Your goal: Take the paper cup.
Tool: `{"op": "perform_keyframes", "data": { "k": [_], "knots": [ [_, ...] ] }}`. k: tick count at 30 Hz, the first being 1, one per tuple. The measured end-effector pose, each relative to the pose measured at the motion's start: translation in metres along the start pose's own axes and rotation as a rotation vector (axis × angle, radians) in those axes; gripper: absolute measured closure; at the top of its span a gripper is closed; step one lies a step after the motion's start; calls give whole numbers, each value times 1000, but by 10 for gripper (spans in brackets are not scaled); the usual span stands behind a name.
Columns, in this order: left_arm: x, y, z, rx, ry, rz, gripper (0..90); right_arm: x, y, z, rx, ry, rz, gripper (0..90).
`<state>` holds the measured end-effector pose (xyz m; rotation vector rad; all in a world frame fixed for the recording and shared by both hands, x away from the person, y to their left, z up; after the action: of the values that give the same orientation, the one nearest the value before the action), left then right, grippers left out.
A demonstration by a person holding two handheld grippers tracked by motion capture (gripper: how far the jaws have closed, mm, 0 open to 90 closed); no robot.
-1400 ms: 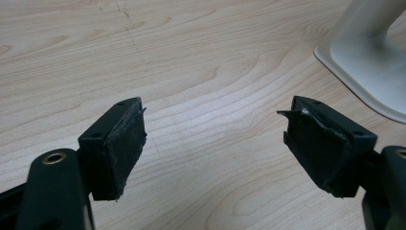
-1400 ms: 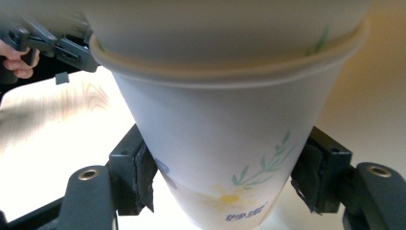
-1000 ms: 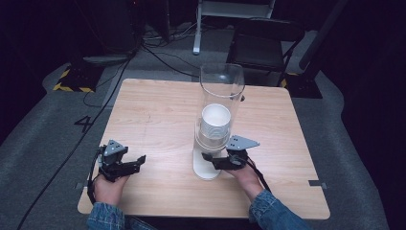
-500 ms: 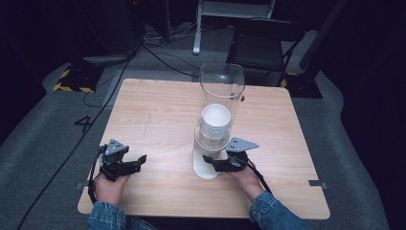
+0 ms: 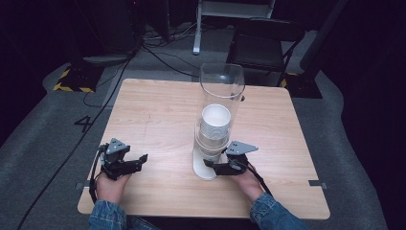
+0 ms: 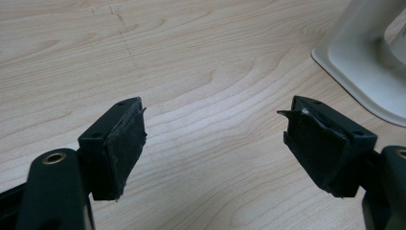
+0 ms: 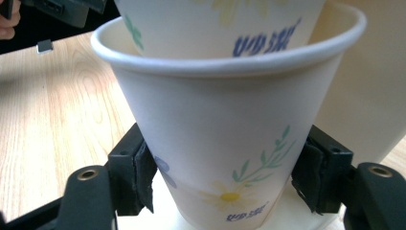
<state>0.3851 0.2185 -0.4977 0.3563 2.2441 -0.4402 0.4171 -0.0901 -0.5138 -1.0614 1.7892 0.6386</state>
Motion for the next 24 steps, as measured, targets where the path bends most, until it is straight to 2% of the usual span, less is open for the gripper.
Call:
{"op": "perform_keyframes", "data": {
  "k": [17,24],
  "knots": [
    [-4,-3,7,17,3,7,219,17,5,4,-10,63,17,319],
    [-6,-4,11,20,5,8,219,19,4,2,-1,64,17,319]
  ]
}}
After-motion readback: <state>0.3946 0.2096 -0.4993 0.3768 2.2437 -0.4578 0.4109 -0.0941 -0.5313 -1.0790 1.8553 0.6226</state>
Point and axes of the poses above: each handheld gripper's, and its own axes: z roughly forward along the jaws, x roughly out of its underside, y roughly to its left, the point moved 7 cm from there along z, roughly forward along the jaws, and after that the axes turned 5 degrees about -z, right-handed, at the moved point
